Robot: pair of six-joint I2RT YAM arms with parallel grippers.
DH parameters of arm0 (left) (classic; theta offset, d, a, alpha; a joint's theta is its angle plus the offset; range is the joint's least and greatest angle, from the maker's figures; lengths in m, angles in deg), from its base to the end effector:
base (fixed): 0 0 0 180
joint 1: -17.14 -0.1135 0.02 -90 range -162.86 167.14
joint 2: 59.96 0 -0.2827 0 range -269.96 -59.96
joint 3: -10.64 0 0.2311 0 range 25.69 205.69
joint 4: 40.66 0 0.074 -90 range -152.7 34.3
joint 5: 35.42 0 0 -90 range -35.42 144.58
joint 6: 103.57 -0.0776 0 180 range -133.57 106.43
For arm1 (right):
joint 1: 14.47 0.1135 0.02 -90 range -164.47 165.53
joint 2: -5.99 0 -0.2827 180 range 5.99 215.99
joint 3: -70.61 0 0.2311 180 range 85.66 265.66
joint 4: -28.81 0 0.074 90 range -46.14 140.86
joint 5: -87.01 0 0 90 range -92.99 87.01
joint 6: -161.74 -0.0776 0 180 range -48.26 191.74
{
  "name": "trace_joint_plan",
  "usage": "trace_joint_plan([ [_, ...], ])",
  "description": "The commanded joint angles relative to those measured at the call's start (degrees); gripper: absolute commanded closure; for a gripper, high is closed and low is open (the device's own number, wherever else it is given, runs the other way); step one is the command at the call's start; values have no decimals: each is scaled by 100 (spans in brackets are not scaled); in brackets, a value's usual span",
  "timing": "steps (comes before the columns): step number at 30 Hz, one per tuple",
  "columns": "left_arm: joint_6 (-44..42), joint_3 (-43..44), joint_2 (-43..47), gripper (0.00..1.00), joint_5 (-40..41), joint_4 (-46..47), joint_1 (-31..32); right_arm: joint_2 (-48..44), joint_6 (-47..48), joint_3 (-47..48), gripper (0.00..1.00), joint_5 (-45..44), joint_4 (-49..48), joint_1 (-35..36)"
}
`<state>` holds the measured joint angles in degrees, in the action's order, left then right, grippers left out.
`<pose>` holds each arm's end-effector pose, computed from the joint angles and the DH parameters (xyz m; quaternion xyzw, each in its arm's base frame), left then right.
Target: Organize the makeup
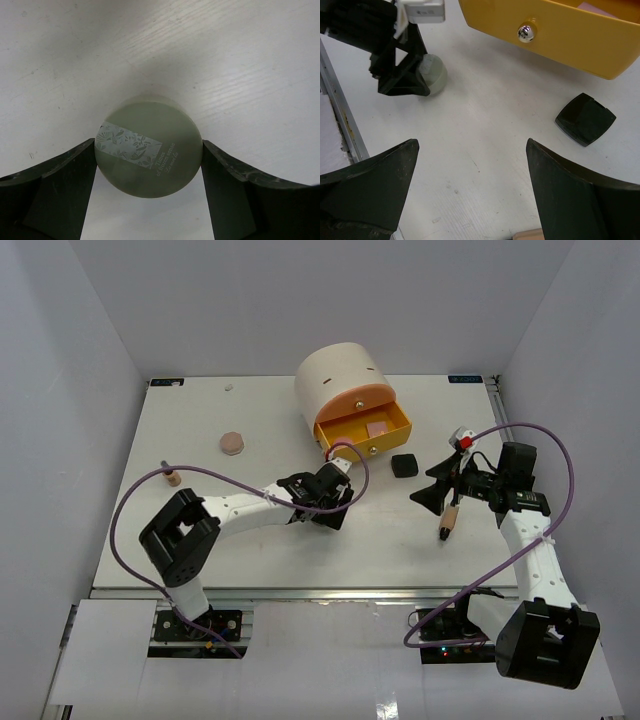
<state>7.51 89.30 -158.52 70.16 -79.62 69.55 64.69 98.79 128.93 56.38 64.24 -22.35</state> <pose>0.2339 -0.2696 0.1871 0.2227 0.9288 -0.0545 0.2912 0.2036 0.0392 0.2871 -0.3512 0.7251 0.3018 0.5098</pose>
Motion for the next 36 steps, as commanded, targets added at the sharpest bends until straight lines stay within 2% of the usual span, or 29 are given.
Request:
trace_joint_plan([
  [1,5,545,1194,100,-251,254,190,-96,-33,-2,6,181,-166,-48],
  [3,-73,768,1388,100,-263,359,190,-96,-33,-2,6,182,-166,-62],
  [7,-462,1481,1218,100,47,441,190,-87,-33,-11,6,188,-166,-85],
  [13,-979,2704,291,100,964,448,29,-70,-33,-21,6,226,-166,-119],
  [16,-1038,3170,-146,100,1167,440,-147,-76,-33,-22,6,248,-166,-127],
  [23,-1230,3853,-860,100,1864,555,-267,-61,-33,-20,6,285,-166,-126],
  [28,-1346,3941,-1124,98,2314,726,-267,-59,-24,-35,6,320,-157,-129],
  [29,-1373,3925,-1151,96,2353,781,-267,-53,-24,-30,6,320,-157,-134],
  [31,-1387,3878,-1174,82,2361,818,-267,-49,-24,-29,6,326,-166,-135],
  [32,-1382,3856,-1171,79,2350,816,-266,-43,-24,-29,6,320,-165,-134],
  [34,-1344,3721,-1153,56,2283,804,-260,-43,-24,-29,6,320,-159,-128],
  [36,-1298,3582,-1099,45,2237,804,-267,-36,-24,-34,6,308,-161,-135],
])
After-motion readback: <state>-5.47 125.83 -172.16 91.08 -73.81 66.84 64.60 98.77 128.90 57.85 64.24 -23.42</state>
